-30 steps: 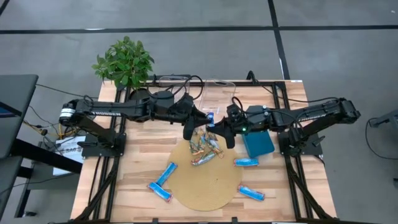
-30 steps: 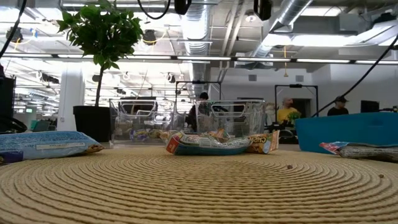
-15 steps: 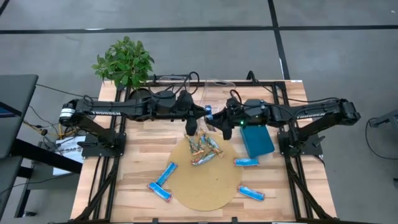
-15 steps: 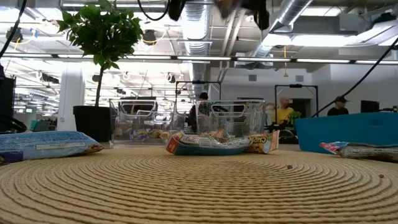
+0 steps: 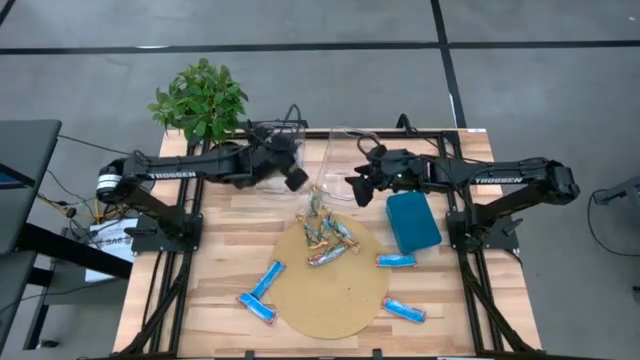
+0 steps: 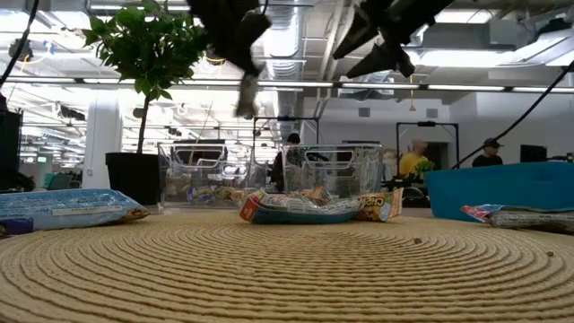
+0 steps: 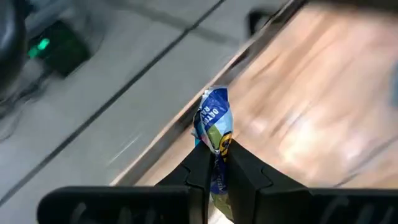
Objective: Pick and place Granola Bars by type
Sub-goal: Put the right blue granola bar into the left transparent bin, then put the blue granola bar into the left transparent bin
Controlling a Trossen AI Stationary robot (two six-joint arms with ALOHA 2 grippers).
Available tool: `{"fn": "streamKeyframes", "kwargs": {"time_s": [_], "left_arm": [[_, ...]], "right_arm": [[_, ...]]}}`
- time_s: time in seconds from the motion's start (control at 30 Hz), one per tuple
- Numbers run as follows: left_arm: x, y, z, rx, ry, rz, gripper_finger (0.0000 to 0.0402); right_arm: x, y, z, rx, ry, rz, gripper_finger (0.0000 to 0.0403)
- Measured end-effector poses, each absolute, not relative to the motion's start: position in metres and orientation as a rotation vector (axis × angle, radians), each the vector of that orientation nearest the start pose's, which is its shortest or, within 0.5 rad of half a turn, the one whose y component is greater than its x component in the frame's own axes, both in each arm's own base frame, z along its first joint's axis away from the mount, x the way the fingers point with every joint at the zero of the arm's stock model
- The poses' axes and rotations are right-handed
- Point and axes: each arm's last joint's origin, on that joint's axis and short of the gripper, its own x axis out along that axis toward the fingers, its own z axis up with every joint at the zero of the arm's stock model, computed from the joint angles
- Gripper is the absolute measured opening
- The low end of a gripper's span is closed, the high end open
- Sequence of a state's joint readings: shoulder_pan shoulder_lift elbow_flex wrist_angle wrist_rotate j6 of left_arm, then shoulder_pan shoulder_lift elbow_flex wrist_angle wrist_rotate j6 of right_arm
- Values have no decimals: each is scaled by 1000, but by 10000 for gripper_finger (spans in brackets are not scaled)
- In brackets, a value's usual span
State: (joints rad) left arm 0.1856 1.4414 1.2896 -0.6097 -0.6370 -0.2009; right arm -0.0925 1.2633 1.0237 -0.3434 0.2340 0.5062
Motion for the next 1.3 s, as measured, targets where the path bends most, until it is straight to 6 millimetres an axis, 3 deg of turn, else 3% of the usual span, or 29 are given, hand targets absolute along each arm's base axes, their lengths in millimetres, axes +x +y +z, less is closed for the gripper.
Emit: {"fn": "streamKeyframes", "kwargs": {"time_s": [0.13,0.23,0.33,0.67,0.83,1.03,1.17,1.3], "left_arm": [[275,99,314,-93,831,944,25],[267,115,312,-132,849,1001,25],[263,128,312,-166,865,927,38],[259,139,310,-283,876,809,173],[270,112,309,-260,920,523,192],[273,55,319,-267,937,256,173],[267,18,317,-379,1027,206,160],[260,-18,308,-475,1167,275,155]], "right_arm": [[270,-30,301,428,524,-404,201],[270,-30,301,418,526,-399,193],[270,-30,301,395,531,-392,187],[270,-28,301,393,552,-307,175],[271,-22,301,413,575,-191,175],[263,2,303,369,637,-62,169],[251,23,302,330,713,-19,162],[241,39,301,303,765,-26,154]]}}
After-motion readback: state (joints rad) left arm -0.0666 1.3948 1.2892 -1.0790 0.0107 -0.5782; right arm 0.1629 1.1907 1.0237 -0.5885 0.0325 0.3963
